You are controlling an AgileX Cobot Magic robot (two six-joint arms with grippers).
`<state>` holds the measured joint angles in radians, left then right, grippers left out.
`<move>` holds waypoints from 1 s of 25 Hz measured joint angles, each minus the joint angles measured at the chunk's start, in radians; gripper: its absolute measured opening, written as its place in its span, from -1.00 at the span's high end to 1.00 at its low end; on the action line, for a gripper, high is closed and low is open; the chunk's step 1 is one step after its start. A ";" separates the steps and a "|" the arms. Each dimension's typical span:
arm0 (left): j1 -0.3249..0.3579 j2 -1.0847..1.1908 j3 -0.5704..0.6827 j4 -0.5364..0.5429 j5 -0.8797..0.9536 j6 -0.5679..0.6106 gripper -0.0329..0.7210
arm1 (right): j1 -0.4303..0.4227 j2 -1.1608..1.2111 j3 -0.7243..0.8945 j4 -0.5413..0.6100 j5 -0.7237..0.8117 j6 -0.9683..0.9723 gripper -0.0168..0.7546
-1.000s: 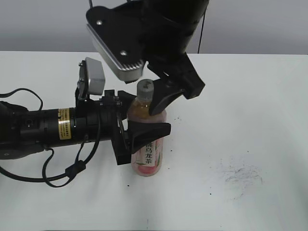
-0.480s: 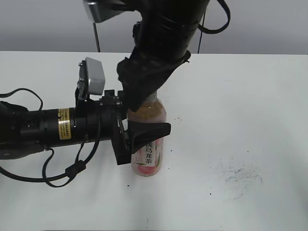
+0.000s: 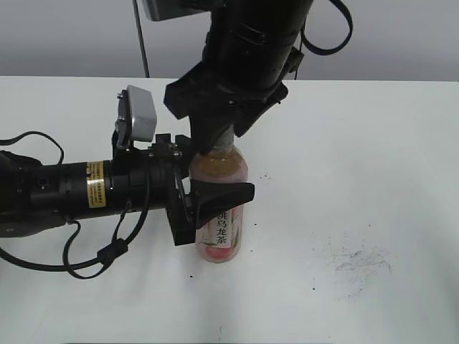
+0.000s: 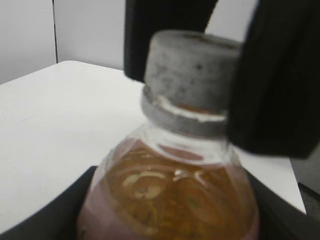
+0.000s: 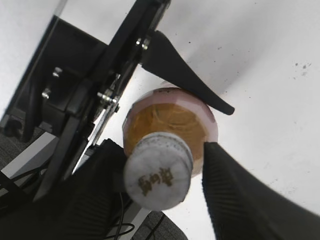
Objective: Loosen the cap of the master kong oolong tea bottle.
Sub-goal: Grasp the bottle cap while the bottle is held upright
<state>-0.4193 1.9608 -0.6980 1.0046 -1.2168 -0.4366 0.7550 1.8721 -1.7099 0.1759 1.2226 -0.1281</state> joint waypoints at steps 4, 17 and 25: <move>0.000 0.000 0.000 0.000 0.000 0.000 -0.28 | 0.000 0.000 0.000 -0.011 0.000 0.003 -0.01; 0.000 0.000 0.000 -0.006 0.004 -0.003 -0.28 | 0.001 0.000 0.000 -0.041 -0.001 -0.054 0.21; 0.000 0.000 0.000 -0.004 0.004 -0.003 -0.28 | 0.001 0.000 0.000 -0.039 -0.001 -0.443 0.23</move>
<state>-0.4193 1.9608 -0.6980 1.0005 -1.2132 -0.4395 0.7561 1.8721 -1.7099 0.1371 1.2218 -0.5709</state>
